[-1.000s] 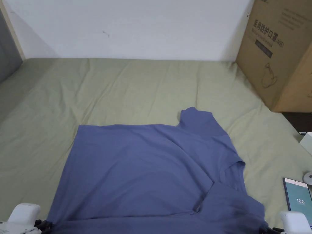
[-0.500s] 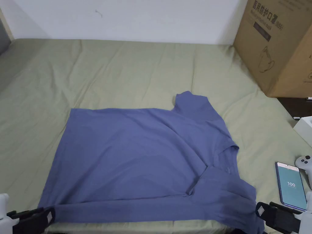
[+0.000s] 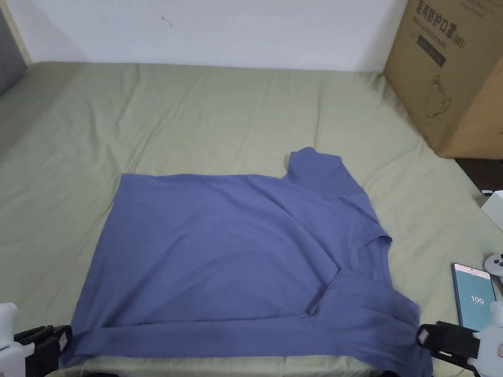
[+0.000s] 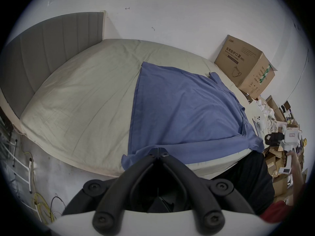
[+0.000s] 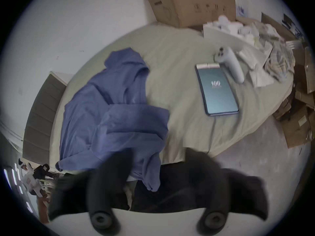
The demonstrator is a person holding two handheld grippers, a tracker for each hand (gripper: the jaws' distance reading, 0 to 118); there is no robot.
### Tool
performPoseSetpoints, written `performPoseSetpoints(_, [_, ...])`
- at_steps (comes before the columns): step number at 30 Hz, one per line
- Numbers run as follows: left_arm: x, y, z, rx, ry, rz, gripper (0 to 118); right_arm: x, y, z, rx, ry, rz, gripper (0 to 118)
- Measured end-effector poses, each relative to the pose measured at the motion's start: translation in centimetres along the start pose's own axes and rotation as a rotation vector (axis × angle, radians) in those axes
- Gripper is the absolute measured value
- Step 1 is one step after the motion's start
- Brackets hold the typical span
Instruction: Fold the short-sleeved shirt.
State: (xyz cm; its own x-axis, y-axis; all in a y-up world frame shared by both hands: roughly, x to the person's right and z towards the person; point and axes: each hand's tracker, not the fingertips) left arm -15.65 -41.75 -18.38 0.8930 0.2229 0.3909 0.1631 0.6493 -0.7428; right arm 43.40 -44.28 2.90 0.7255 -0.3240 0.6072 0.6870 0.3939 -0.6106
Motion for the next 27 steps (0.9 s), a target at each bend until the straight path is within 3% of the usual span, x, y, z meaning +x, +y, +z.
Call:
performPoseSetpoints(2, [0.4,-0.1,0.1,-0.004,-0.011,0.002,0,-0.2,0.2,-0.9,-0.04,0.062,-0.032,77])
performPoseSetpoints(6, [0.6,-0.3,-0.1,-0.015,-0.02,0.009,0,0.3,0.6,-3.3,-0.155,0.058,-0.107,76])
performPoseSetpoints(7, [0.5,-0.3,-0.2,-0.021,-0.025,0.016,0,0.5,0.6,-3.7,-0.168,0.082,-0.133,69])
performPoseSetpoints(8, [0.5,-0.4,-0.3,-0.026,-0.027,0.021,0,0.5,0.5,-3.8,-0.175,0.118,-0.136,52])
performPoseSetpoints(10, [0.2,-0.5,-0.4,-0.045,-0.03,0.027,0,0.5,0.3,-4.1,-0.174,0.161,-0.154,4])
performPoseSetpoints(15, [-0.6,0.0,-1.6,-0.091,0.009,0.077,3,-1.2,0.4,-3.8,-0.134,0.146,-0.072,3])
performPoseSetpoints(17, [-2.0,0.3,-2.6,-0.106,0.051,0.106,54,-1.7,0.5,-3.3,-0.119,0.133,-0.04,3])
performPoseSetpoints(18, [-2.6,0.4,-3.1,-0.114,0.079,0.127,72,-2.4,0.2,-2.7,-0.105,0.126,-0.025,3])
performPoseSetpoints(19, [-3.0,0.5,-3.6,-0.11,0.081,0.122,76,-2.8,0.1,-2.4,-0.101,0.122,-0.012,3])
performPoseSetpoints(24, [-3.6,0.3,-4.5,-0.18,0.172,0.016,76,-3.3,-0.1,-2.1,-0.099,0.143,-0.016,3])
performPoseSetpoints(27, [-2.4,-0.7,-4.8,-0.231,0.149,0.038,74,-3.4,-0.2,-2.0,-0.095,0.134,0.001,3])
